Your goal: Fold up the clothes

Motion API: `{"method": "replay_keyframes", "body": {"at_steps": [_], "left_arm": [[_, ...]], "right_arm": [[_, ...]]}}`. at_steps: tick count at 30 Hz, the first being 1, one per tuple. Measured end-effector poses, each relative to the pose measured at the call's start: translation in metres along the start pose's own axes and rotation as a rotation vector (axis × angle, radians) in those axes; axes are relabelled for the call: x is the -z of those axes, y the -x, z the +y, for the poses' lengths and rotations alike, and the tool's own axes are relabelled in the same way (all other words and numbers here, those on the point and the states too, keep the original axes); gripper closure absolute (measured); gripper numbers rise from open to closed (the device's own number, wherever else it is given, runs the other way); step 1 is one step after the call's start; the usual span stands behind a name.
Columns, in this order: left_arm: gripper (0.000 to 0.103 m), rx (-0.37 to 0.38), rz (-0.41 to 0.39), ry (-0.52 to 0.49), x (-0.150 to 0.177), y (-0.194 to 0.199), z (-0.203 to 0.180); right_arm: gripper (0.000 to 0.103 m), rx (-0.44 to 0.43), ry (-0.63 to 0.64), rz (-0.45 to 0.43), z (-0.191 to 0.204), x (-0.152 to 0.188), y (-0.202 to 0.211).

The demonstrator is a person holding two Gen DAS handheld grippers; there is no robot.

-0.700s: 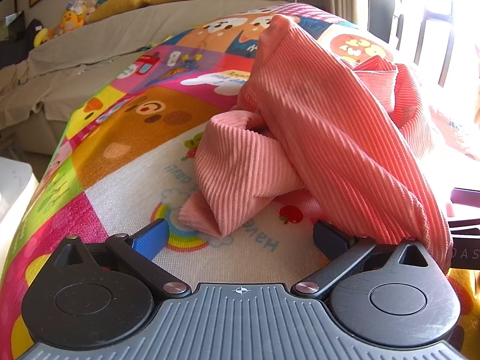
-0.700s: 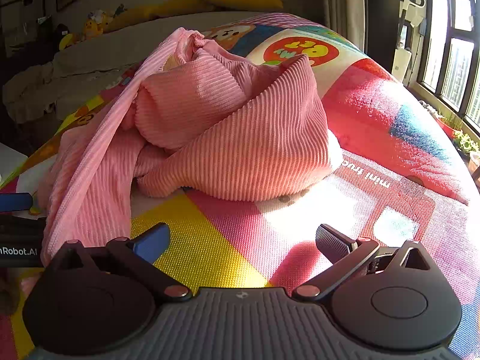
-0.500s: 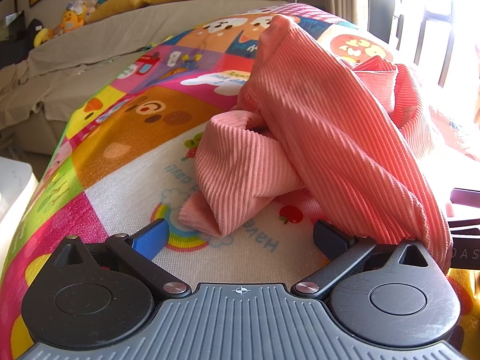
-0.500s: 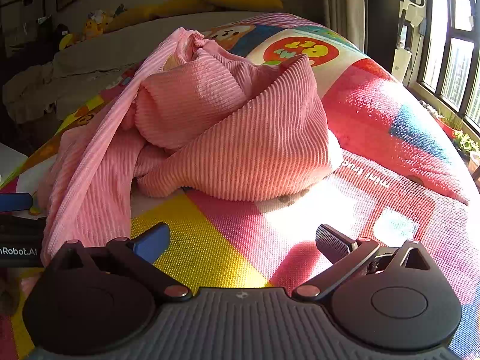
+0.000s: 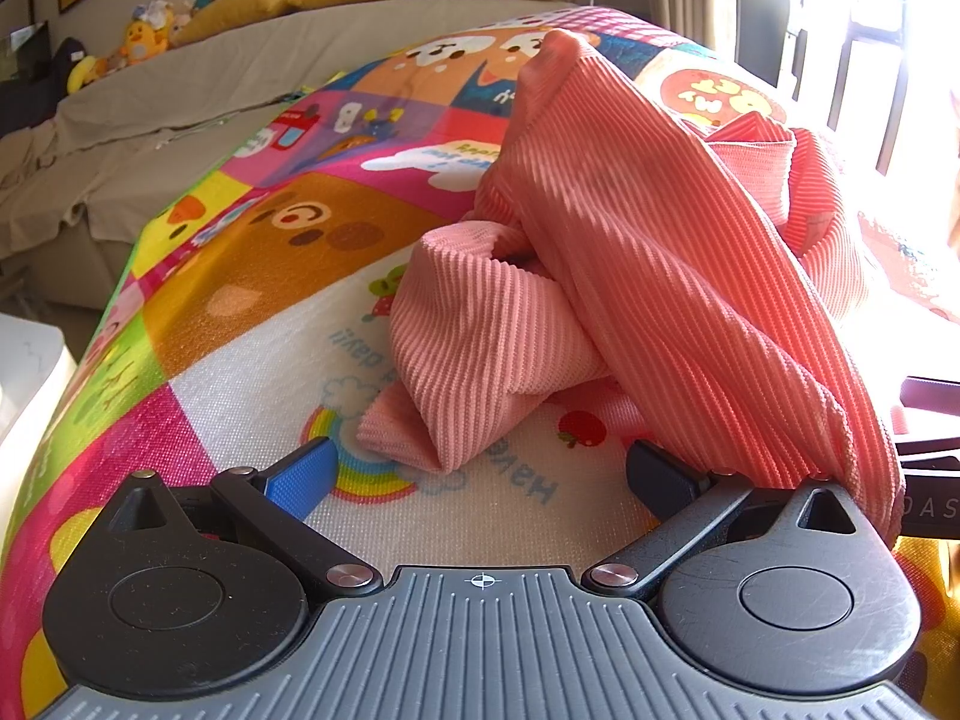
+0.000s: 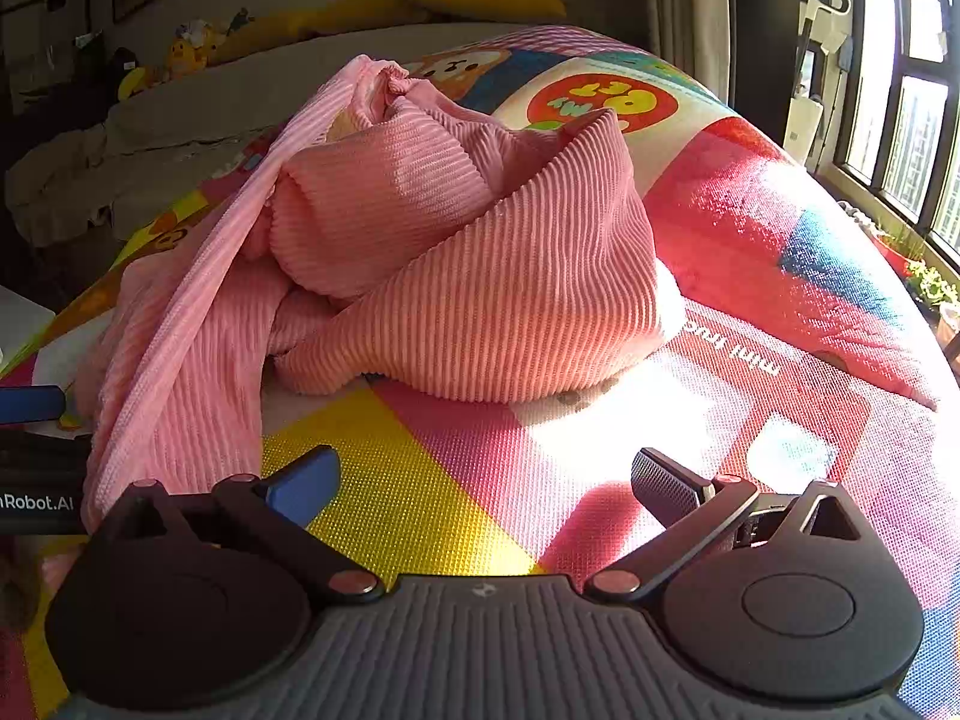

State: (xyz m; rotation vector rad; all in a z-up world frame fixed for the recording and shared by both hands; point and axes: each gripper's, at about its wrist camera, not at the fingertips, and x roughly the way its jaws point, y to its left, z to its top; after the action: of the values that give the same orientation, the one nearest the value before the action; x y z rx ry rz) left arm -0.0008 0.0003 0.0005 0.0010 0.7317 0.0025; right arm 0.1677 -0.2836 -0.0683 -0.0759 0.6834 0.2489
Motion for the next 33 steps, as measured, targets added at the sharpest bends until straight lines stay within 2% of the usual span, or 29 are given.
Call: {"method": "replay_keyframes", "body": {"at_steps": [33], "left_arm": [[0.000, -0.009, 0.004, 0.000, -0.0008, -0.0030, -0.0013]], "right_arm": [[0.000, 0.001, 0.024, 0.019, 0.0032, -0.0060, -0.0028]]}}
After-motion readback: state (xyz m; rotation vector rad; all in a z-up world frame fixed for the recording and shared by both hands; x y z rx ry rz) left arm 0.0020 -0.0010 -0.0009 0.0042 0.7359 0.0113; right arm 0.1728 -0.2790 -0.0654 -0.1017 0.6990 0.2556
